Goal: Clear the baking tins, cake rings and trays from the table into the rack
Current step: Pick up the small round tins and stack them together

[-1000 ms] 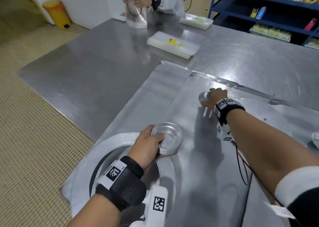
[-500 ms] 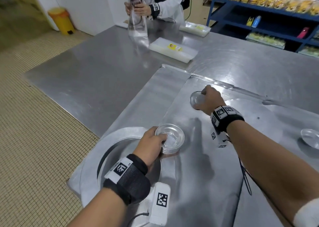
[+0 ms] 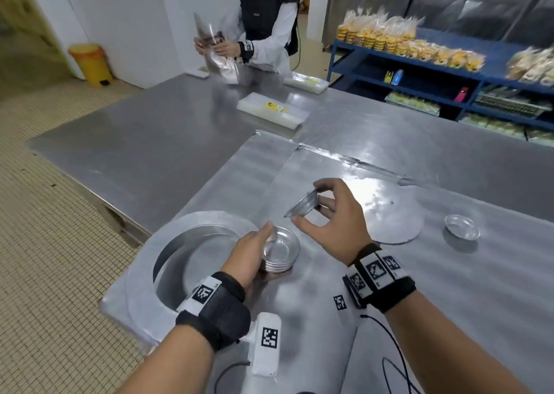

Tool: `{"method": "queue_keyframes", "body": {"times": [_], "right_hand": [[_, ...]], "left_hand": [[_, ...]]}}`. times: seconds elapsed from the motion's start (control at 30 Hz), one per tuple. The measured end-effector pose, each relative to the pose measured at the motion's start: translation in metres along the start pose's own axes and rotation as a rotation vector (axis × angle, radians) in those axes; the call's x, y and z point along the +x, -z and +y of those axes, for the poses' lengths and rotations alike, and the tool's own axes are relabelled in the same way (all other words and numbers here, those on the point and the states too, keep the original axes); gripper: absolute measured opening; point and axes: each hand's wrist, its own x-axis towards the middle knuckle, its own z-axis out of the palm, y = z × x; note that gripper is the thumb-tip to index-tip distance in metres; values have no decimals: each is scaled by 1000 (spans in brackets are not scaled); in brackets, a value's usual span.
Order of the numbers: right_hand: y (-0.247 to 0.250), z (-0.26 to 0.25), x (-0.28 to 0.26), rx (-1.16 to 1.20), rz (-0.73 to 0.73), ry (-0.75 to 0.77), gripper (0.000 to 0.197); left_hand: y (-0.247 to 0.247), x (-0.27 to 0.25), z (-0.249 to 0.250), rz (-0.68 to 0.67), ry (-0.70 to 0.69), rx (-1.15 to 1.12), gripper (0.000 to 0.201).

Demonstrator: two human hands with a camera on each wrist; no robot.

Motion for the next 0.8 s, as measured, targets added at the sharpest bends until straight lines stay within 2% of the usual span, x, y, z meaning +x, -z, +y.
{"method": "queue_keyframes", "body": {"times": [0.13,0.3,0.5,0.67,0.8], "right_hand": [[5,-7,-43,102,-7,-11,64],[7,-11,-79,175,-2,-60,62],[15,-11,-102,195,0,-102,62],[24,-10,-116,254,-77,-195,59],[29,-11,-129,226,-99,-257,69]], "left_hand": [[-8,-11,-7,-110,-3,50,50],[-21,-22,-11,-144,-7,140,40],[-29,-27,-17,-192,-37,196,33],[-26,-31,-24,-231,-54,194,30],[-25,-36,-32,-245,-40,242,28]]}}
